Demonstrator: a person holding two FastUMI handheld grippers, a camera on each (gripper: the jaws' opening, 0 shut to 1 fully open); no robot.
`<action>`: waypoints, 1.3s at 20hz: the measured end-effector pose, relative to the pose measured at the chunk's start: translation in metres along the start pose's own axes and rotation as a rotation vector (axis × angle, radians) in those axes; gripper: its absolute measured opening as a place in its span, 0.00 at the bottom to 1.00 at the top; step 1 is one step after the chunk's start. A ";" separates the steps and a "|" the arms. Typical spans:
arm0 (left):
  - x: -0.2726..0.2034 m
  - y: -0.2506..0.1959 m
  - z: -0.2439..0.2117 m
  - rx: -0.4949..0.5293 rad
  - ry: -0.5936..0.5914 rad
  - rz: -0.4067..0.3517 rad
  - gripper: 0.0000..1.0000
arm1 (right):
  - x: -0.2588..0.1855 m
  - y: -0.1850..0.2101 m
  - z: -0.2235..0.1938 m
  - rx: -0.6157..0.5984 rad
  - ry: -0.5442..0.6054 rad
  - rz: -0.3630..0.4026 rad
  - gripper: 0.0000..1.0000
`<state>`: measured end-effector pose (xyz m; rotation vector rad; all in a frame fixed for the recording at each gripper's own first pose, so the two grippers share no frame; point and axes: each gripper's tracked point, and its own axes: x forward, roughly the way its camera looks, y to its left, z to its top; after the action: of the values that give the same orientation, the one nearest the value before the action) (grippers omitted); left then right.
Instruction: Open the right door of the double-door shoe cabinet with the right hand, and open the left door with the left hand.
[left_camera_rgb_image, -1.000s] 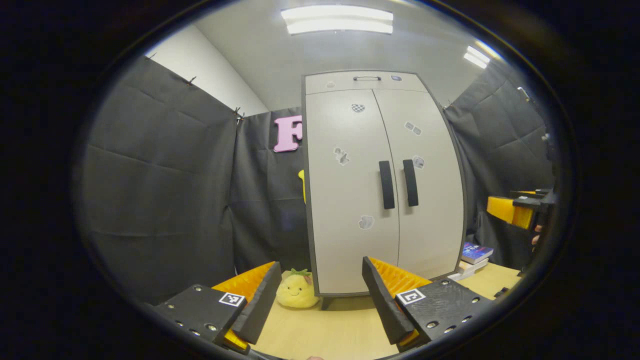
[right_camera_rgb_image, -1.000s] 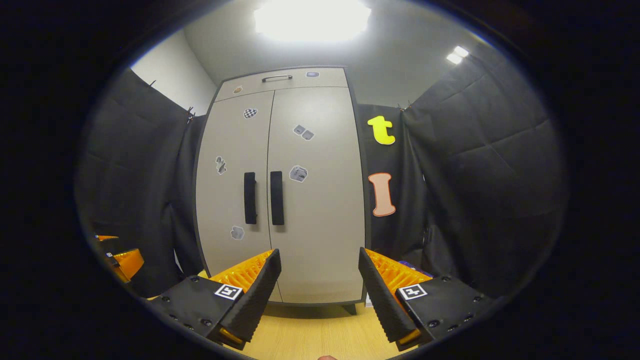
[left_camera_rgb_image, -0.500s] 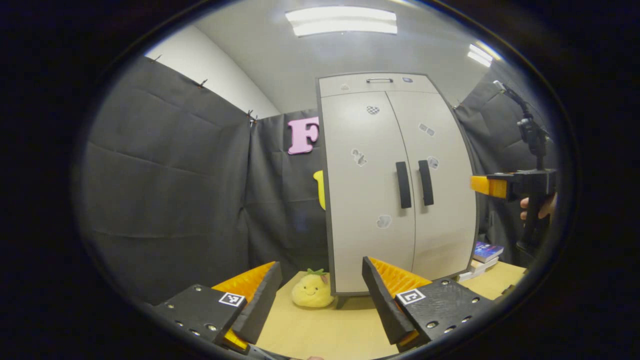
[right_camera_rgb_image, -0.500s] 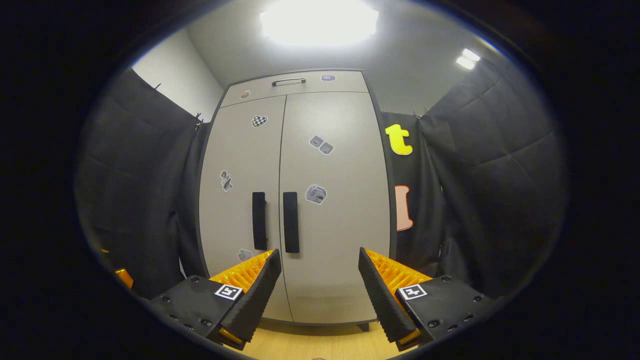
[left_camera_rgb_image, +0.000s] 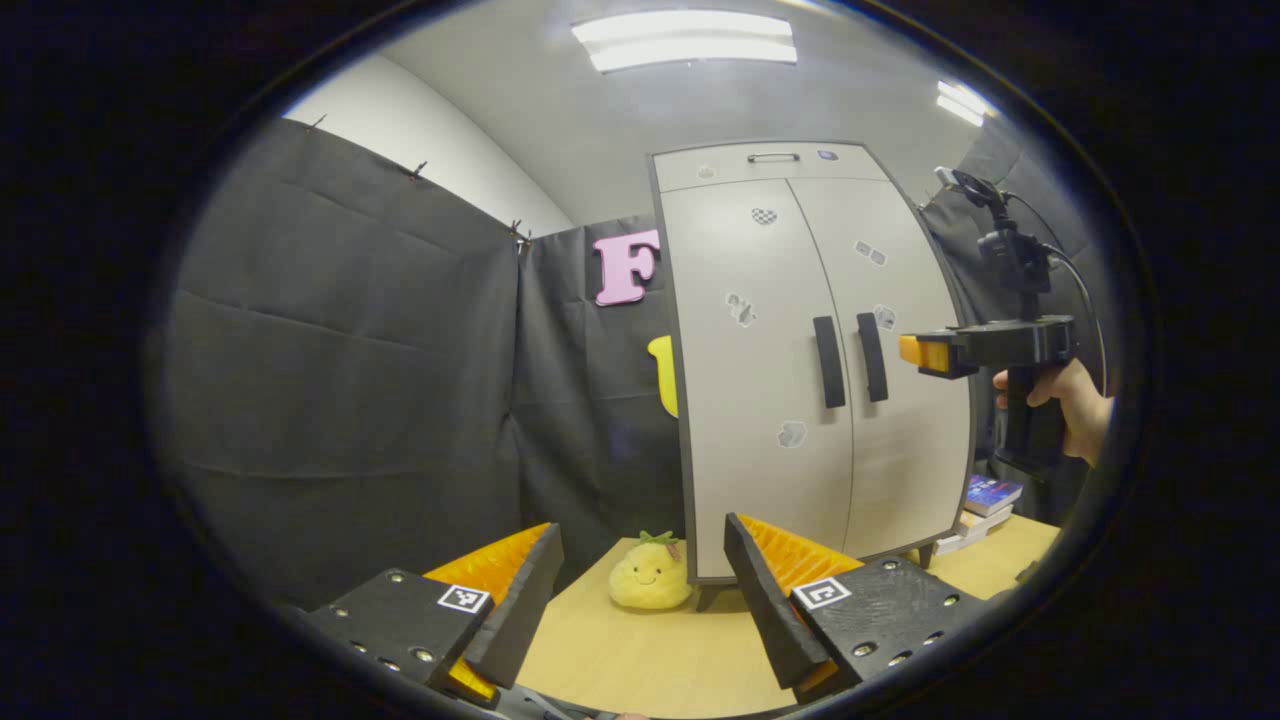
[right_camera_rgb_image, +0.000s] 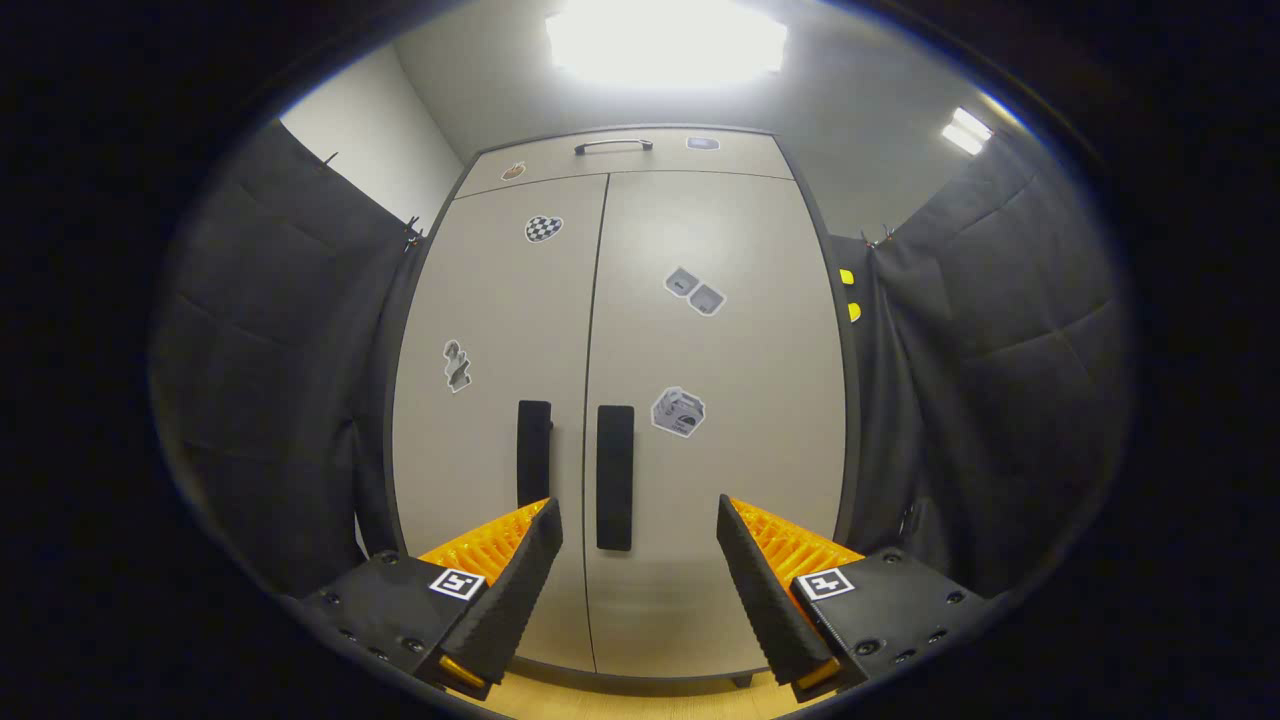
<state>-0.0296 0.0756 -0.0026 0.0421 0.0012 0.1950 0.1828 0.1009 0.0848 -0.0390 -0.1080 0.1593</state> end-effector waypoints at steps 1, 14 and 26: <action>-0.001 0.004 0.001 0.001 -0.002 0.011 0.93 | 0.006 0.003 0.001 -0.003 -0.002 0.000 0.97; -0.011 0.030 -0.016 -0.007 0.043 0.085 0.94 | 0.095 0.012 -0.003 0.040 0.059 -0.025 0.89; -0.015 0.058 -0.021 -0.023 0.059 0.131 0.94 | 0.120 0.016 -0.044 0.066 0.205 -0.048 0.42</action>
<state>-0.0560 0.1304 -0.0216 0.0137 0.0550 0.3276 0.3030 0.1345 0.0530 0.0135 0.1011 0.1098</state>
